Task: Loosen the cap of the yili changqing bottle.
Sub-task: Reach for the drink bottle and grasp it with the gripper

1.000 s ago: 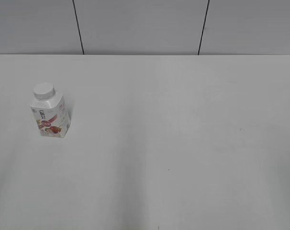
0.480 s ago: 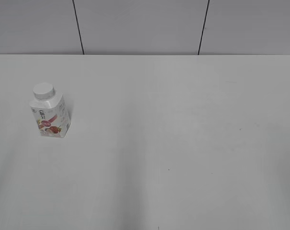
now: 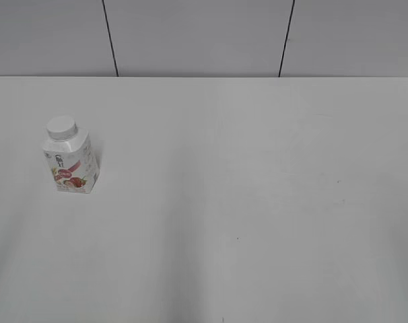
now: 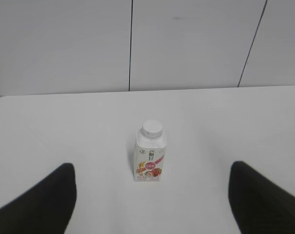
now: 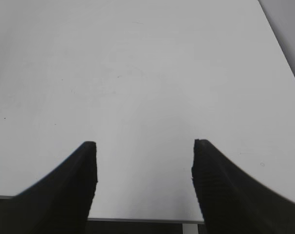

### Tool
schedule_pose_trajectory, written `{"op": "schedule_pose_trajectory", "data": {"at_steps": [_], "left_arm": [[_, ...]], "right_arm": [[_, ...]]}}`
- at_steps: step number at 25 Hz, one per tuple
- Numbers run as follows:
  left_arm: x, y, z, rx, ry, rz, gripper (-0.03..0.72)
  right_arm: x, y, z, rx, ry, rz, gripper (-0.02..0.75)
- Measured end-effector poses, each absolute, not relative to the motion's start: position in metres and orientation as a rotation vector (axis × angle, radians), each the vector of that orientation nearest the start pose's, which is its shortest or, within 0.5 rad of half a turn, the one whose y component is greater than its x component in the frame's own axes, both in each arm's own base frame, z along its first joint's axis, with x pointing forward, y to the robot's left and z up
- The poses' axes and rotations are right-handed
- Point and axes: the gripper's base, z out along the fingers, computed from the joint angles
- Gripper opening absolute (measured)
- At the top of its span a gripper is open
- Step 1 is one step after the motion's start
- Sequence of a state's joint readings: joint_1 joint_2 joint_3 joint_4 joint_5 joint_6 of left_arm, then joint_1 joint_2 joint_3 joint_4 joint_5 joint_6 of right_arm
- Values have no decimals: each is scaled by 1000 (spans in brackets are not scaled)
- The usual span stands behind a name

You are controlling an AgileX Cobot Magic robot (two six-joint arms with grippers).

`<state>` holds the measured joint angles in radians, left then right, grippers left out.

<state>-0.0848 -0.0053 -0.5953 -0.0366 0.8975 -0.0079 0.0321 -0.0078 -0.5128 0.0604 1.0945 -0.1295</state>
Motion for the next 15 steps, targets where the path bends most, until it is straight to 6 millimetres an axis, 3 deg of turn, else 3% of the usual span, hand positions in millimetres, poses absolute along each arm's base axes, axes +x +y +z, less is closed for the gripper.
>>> {"op": "schedule_pose_trajectory", "data": {"at_steps": [7,15], "left_arm": [[2,-4,329,121,1775,-91,575],[40,-7,341,120,1762,-79,563]], "right_arm": [[-9,5,278,-171,2049,12,491],[-9,5,278,-171,2049,12,491]]}}
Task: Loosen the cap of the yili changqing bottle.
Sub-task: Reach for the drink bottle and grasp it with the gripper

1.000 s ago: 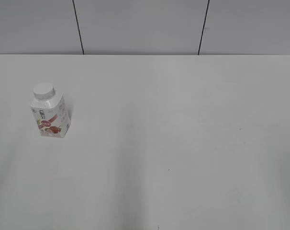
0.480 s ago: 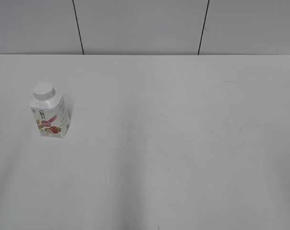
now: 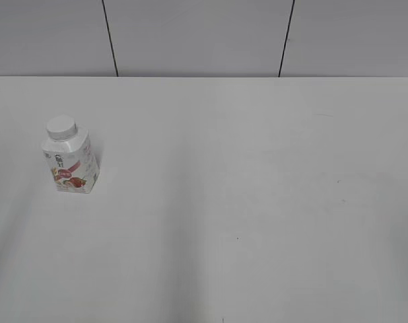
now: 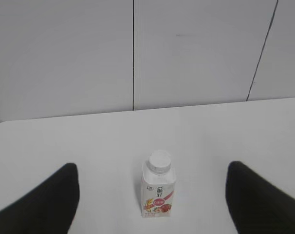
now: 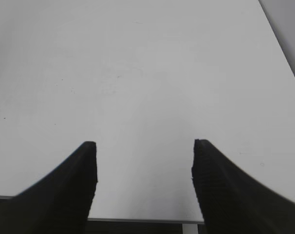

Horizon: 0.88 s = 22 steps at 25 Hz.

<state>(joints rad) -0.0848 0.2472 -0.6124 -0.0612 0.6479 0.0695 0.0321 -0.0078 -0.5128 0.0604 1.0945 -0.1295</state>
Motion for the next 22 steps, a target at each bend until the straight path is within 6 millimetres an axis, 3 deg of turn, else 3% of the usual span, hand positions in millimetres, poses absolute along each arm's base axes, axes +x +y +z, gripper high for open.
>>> {"op": "schedule_pose_trajectory", "data": {"at_steps": [10,22], "left_arm": [[80,-9,353,103,1687,-73,562],[128,-10,344,151,1748,10,562]], "right_arm": [[-9,5,278,-171,2049,12,491],[-9,5,278,-171,2049,12,491]]}}
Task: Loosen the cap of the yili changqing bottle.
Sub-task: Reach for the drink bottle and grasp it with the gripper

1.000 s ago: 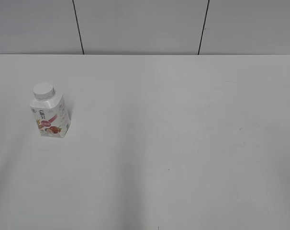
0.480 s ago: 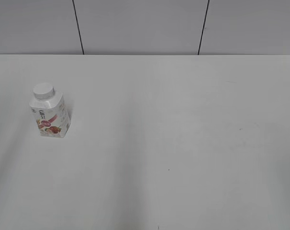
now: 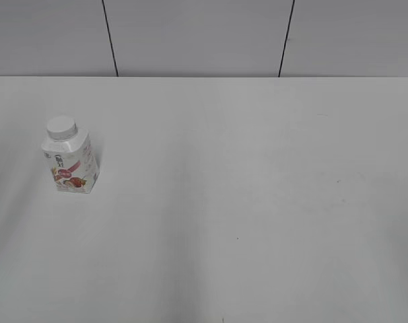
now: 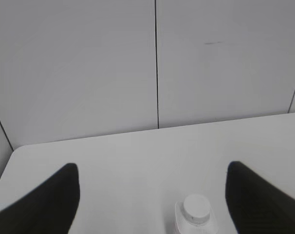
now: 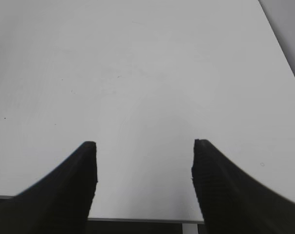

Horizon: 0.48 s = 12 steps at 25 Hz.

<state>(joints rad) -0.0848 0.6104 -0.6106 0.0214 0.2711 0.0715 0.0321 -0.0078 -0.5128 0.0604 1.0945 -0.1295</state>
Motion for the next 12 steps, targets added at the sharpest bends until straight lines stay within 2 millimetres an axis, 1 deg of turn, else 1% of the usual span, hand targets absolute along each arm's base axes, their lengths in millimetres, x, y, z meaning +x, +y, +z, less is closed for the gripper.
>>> {"op": "schedule_pose_trajectory", "data": {"at_steps": [3,6,9,11,12], "left_arm": [[142,-12,337,152,1719,11,562],[156,-13,318,138,1694,-5,557],[166,-15,294,125,1710,-24,554],[169,-14,281,121,1736,-31,554],[173,-15,273,120,1768,-37,554]], "right_arm": [[-9,5,278,-171,2049,12,491],[-9,5,278,-172,2049,11,491],[-9,5,278,-172,2049,11,491],[-9,5,278,-172,2049,11,491],[-9,5,278,-172,2049,11,491]]}}
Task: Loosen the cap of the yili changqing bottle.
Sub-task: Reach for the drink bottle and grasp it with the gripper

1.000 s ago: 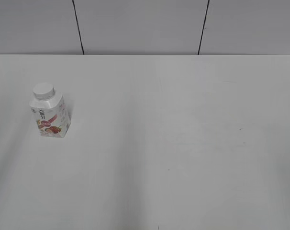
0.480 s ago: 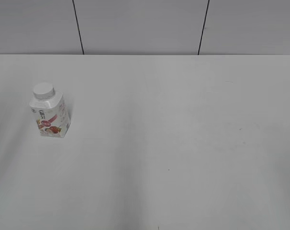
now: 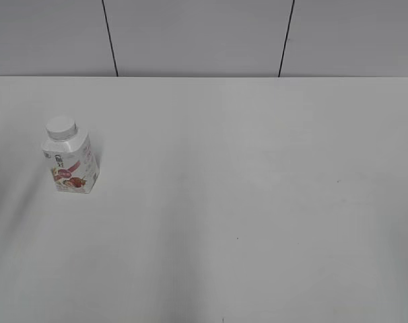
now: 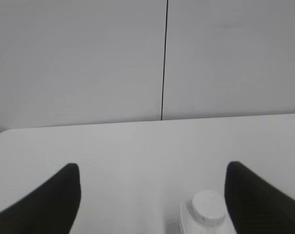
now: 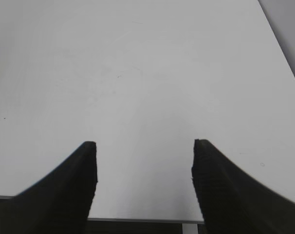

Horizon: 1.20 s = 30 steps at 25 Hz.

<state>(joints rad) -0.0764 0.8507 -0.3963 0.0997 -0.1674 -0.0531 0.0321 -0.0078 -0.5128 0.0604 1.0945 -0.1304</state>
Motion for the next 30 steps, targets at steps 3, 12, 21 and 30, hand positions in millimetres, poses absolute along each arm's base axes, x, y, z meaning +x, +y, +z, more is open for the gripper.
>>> {"op": "schedule_pose_trajectory", "data": {"at_steps": [3,12,21,30], "left_arm": [[175,-13,263,119,1776,-48,554],[187,0,254,110,1781,-70,554],[210,6,224,199,1844,-184,554],[202,30,218,256,1838,-308,554]], "right_arm": [[-9,5,278,-172,2049,11,491],[-9,5,278,-172,2049,11,491],[-9,5,278,-172,2049,11,491],[-9,5,278,-172,2049,11,491]]}}
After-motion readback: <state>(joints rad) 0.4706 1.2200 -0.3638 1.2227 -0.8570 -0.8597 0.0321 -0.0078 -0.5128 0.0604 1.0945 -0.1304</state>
